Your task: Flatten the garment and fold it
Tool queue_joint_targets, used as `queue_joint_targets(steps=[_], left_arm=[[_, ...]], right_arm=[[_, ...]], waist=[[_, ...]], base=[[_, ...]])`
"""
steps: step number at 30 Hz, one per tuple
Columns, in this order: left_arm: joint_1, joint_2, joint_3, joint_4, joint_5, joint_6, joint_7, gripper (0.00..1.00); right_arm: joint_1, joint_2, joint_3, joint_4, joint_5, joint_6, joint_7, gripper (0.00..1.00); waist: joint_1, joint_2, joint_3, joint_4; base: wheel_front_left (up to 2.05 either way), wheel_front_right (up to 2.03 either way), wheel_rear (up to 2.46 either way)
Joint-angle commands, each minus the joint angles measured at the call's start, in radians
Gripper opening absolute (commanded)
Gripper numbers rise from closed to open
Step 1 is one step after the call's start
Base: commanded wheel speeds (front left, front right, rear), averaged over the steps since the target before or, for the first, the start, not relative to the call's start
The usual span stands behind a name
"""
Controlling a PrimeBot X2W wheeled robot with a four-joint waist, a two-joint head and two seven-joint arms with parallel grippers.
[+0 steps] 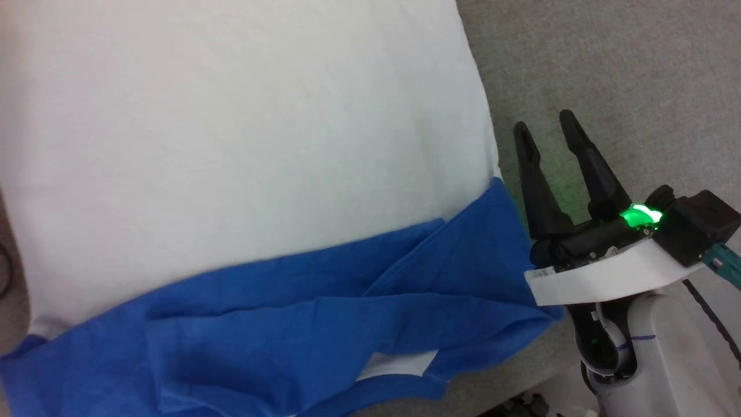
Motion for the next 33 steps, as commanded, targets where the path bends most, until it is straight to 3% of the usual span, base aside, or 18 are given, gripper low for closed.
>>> queue_joint_targets(steps=[1, 5, 7, 8, 13, 18, 23, 30, 33], left_arm=[[0.0, 0.012, -0.001, -0.008, 0.012, 0.011, 0.008, 1.0], [0.019, 0.039, -0.011, -0.045, 0.041, 0.043, 0.061, 1.0], [0.033, 0.027, -0.004, -0.066, 0.018, 0.046, 0.08, 0.38], [0.041, 0.018, -0.001, -0.075, 0.003, 0.046, 0.091, 0.0], [0.074, 0.008, -0.01, -0.116, -0.034, 0.02, 0.124, 0.0], [0.065, 0.001, -0.017, -0.133, -0.026, -0.004, 0.007, 0.0], [0.047, -0.041, -0.037, -0.108, -0.028, -0.027, -0.114, 0.0], [0.026, -0.119, -0.069, -0.063, -0.049, -0.057, -0.231, 0.0], [0.011, -0.155, -0.091, -0.048, -0.057, -0.078, -0.273, 0.0]], right_arm=[[-0.016, 0.003, 0.002, 0.002, 0.008, -0.001, -0.006, 1.0], [-0.018, 0.003, 0.007, 0.008, 0.01, -0.001, -0.007, 1.0], [-0.022, 0.003, 0.006, 0.009, 0.009, -0.001, -0.005, 1.0], [-0.024, 0.003, 0.004, 0.009, 0.008, -0.001, -0.003, 1.0], [-0.044, 0.003, -0.003, 0.004, -0.006, -0.001, 0.01, 1.0], [-0.125, 0.003, -0.001, -0.01, -0.047, -0.001, 0.037, 1.0], [-0.314, 0.003, -0.041, 0.043, -0.105, -0.001, 0.149, 1.0], [-0.674, 0.003, -0.121, 0.351, -0.021, -0.001, 0.395, 1.0], [-0.807, 0.003, -0.165, 0.512, -0.049, -0.001, 0.475, 1.0]], waist=[[-0.0001, 0.0, 0.038, -0.038], [-0.0001, 0.0, 0.04, -0.039], [-0.0001, 0.0, 0.04, -0.036], [-0.0001, 0.0, 0.04, -0.034], [-0.0001, 0.0, 0.032, -0.019], [-0.0001, 0.0, 0.02, -0.003], [-0.0001, 0.0, 0.003, 0.05], [-0.0001, 0.0, -0.015, 0.145], [-0.0001, 0.0, -0.016, 0.189]], base=[[0.0, 0.0, 0.0], [0.0, 0.0, 0.0], [0.0, 0.0, 0.0], [0.0, 0.0, 0.0], [0.0, 0.0, 0.0], [0.0, 0.0, 0.0], [0.0, 0.0, 0.0], [0.0, 0.0, 0.0], [0.0, 0.0, 0.0]])
